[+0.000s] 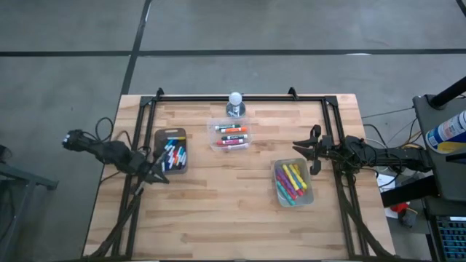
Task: Pick & Place Markers
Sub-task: Return to Home Position
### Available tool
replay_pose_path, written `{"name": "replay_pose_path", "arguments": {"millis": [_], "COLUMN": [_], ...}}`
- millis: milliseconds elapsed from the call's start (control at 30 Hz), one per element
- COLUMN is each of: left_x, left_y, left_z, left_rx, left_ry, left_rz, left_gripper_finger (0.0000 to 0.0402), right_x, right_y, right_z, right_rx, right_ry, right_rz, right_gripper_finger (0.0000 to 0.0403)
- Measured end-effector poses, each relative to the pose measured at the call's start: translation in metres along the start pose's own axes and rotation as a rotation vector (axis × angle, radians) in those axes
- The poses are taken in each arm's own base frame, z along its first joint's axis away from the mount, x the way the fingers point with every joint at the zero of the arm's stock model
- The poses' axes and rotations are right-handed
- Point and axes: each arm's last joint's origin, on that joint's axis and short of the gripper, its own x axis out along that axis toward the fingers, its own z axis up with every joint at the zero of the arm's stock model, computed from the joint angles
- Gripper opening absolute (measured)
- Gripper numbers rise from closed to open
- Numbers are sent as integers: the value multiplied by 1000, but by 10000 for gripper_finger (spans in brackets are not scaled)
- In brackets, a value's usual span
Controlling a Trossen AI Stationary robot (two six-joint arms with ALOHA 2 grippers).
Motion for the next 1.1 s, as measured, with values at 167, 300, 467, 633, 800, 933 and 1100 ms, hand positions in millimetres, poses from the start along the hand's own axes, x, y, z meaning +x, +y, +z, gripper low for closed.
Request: {"name": "replay_pose_path", "arguments": {"millis": [167, 300, 467, 633, 800, 933, 1100], "left_x": [-3, -2, -1, 0, 0, 0, 0], "left_y": [0, 1, 1, 2, 3, 3, 3], "left_z": [-5, -12, -28, -41, -43, -44, -44], "left_rx": [23, 59, 22, -37, -74, -73, -59], "left_ry": [25, 58, 103, 147, 154, 156, 160], "left_rz": [21, 59, 64, 127, 158, 161, 163], "left_gripper_finger": [0, 0, 0, 0, 0, 0, 0], "right_x": [0, 0, 0, 0, 0, 0, 0], "right_y": [0, 0, 0, 0, 0, 0, 0], "right_z": [0, 0, 0, 0, 0, 0, 0], "right_rx": [0, 0, 0, 0, 0, 0, 0], "right_ry": [0, 0, 0, 0, 0, 0, 0], "right_rz": [0, 0, 0, 0, 0, 0, 0], "right_gripper_finger": [68, 68, 68, 68, 68, 68, 68]}}
